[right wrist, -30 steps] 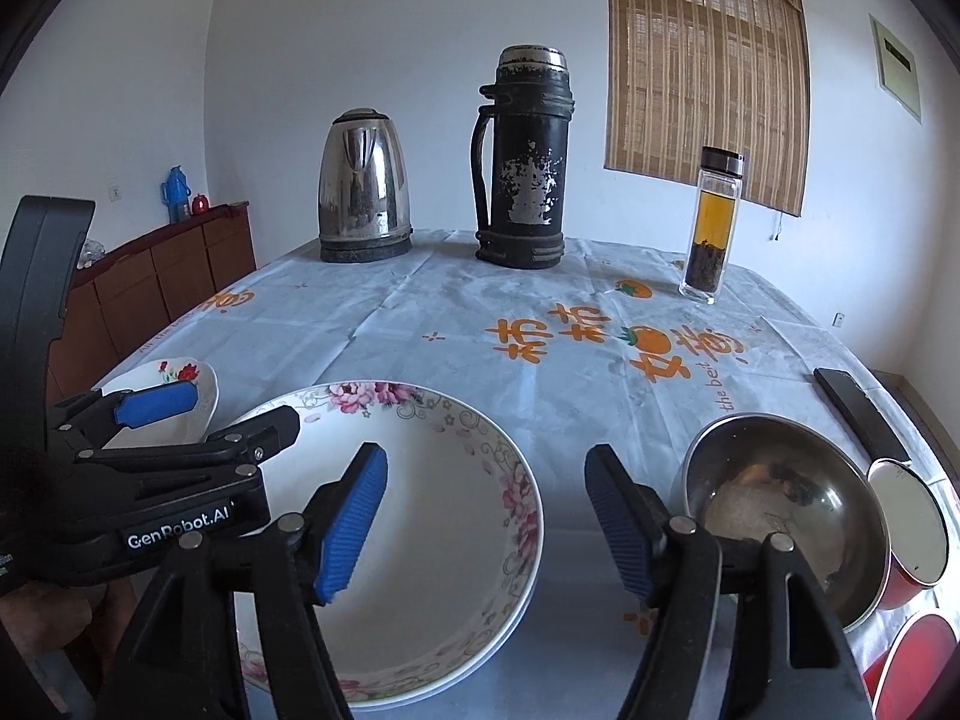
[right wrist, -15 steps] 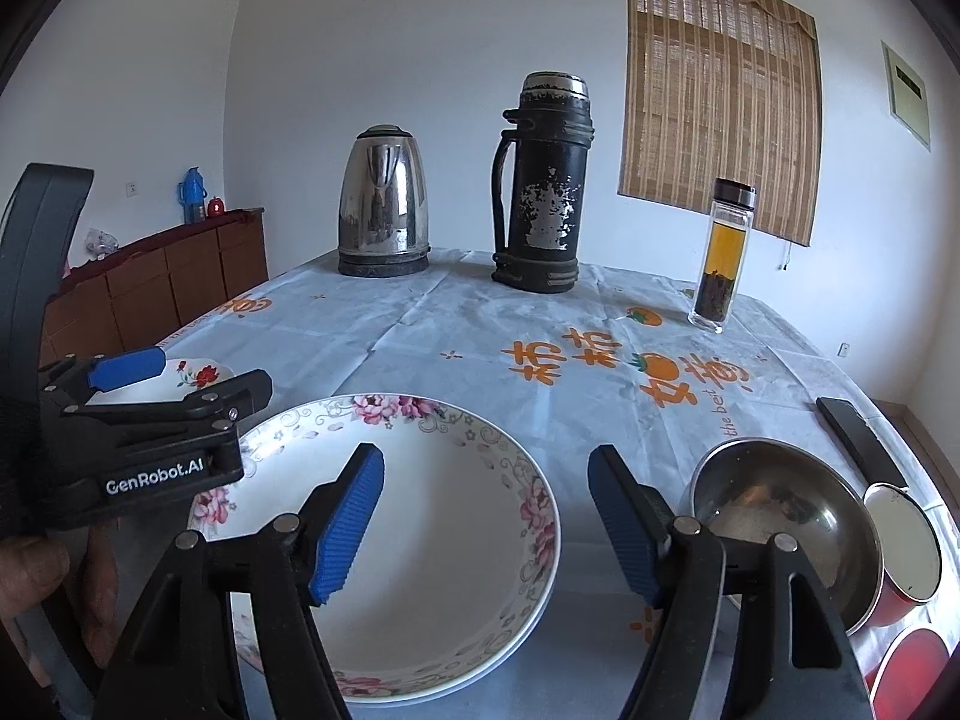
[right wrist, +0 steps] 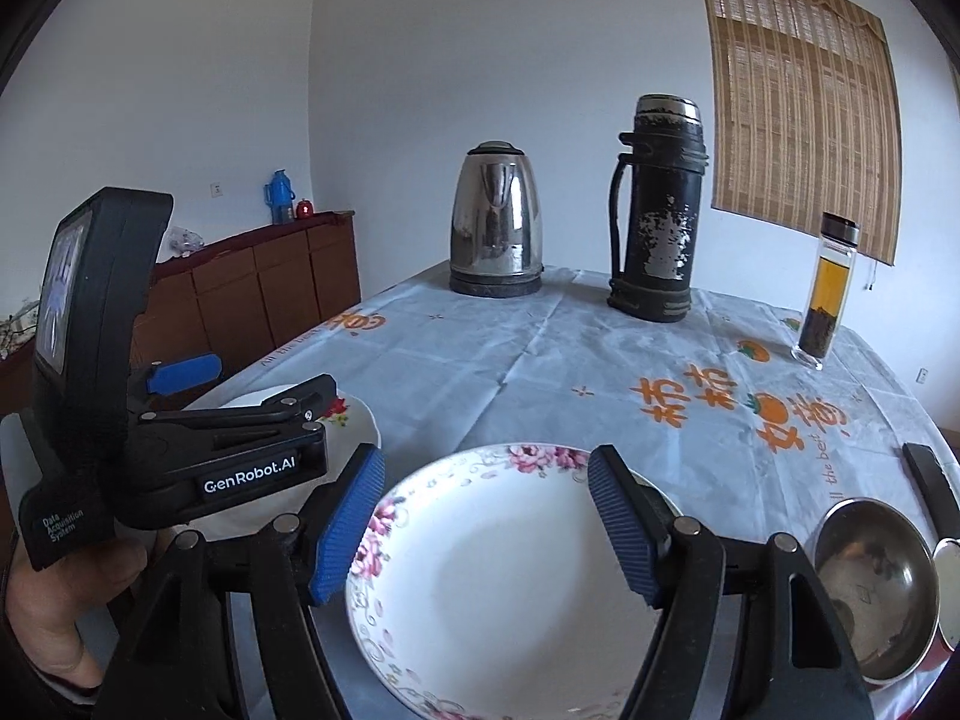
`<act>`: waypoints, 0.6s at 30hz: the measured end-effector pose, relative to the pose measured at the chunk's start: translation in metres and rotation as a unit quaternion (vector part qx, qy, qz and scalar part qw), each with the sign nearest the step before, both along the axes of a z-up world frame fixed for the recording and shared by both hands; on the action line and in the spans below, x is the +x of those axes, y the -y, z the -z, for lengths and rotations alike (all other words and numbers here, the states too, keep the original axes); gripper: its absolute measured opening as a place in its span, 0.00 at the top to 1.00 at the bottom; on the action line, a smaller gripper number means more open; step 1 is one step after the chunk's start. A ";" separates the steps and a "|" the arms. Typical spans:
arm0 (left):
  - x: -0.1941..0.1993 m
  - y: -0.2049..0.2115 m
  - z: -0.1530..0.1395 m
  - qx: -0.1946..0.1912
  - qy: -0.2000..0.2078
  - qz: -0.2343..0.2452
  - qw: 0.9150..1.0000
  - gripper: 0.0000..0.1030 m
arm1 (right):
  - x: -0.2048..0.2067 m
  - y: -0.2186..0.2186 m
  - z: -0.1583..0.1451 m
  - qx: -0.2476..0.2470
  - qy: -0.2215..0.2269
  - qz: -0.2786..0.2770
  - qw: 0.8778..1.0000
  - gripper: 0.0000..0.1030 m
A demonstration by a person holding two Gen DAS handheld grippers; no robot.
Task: Organize plates and bowls
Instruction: 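Move the right gripper to the red-floral white plate and grasp its rim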
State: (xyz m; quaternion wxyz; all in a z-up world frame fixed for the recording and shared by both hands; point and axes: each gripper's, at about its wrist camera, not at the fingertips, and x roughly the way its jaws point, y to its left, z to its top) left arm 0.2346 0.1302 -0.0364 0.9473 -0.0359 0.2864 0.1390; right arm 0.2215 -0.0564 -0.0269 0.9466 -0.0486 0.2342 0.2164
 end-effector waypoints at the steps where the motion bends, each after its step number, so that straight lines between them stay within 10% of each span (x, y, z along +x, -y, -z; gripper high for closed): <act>1: -0.002 -0.007 0.001 0.000 -0.002 -0.008 1.000 0.08 | 0.001 -0.005 0.000 0.001 -0.001 -0.007 1.000 0.30; 18: -0.006 -0.064 0.036 -0.020 -0.055 -0.057 0.997 0.20 | 0.026 -0.076 0.028 -0.052 -0.070 -0.062 0.994 0.53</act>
